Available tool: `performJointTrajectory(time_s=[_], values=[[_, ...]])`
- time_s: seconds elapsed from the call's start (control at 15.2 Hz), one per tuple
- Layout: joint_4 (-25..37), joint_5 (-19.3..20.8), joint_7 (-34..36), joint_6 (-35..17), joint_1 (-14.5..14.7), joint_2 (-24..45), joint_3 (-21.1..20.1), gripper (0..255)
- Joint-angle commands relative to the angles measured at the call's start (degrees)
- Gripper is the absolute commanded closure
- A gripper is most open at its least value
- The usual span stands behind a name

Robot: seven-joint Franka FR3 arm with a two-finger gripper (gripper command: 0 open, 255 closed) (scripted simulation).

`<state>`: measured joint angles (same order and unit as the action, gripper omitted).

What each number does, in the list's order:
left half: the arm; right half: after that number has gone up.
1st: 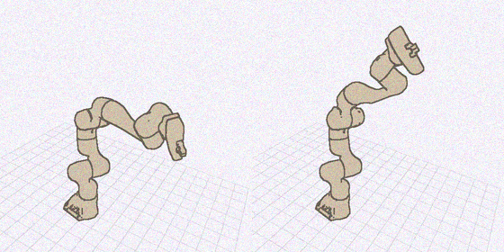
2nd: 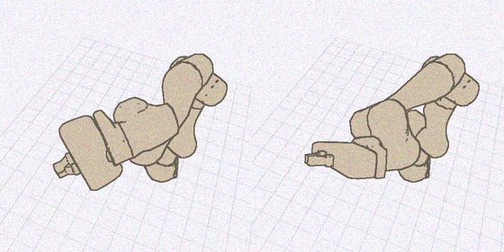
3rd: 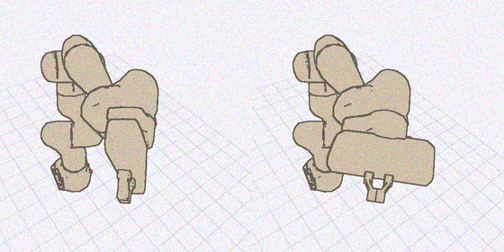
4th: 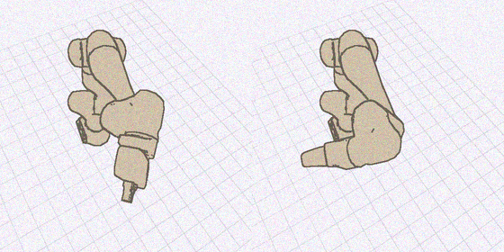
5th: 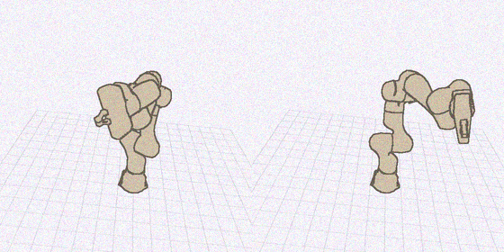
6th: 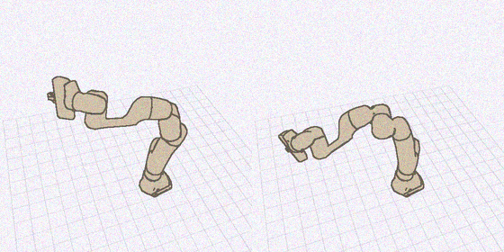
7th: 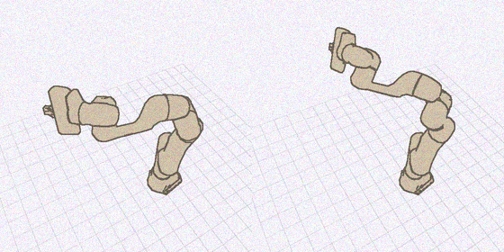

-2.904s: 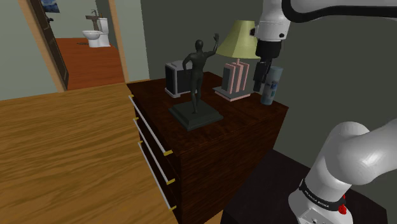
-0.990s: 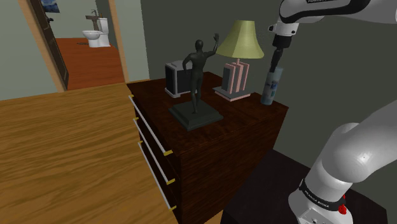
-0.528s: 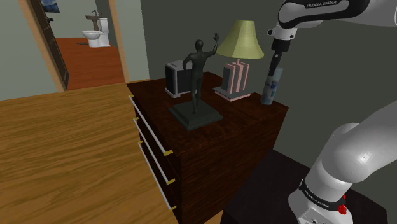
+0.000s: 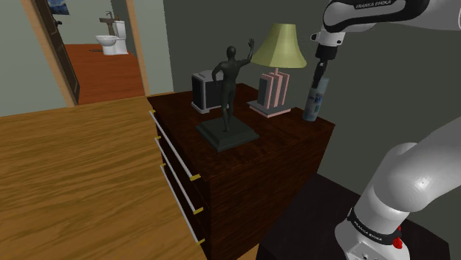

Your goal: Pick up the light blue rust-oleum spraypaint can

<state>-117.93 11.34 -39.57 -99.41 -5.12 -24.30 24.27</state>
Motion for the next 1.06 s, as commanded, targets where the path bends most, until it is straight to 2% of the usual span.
performJointTrajectory(time_s=[0.0,0.86,0.99], values=[[1.27,-0.10,-0.08,1.11,0.07,0.22,-0.10,255],[13.75,-1.36,-1.23,10.92,0.74,2.97,-0.51,255],[13.90,-1.38,-1.25,11.03,0.75,3.01,-0.51,255]])
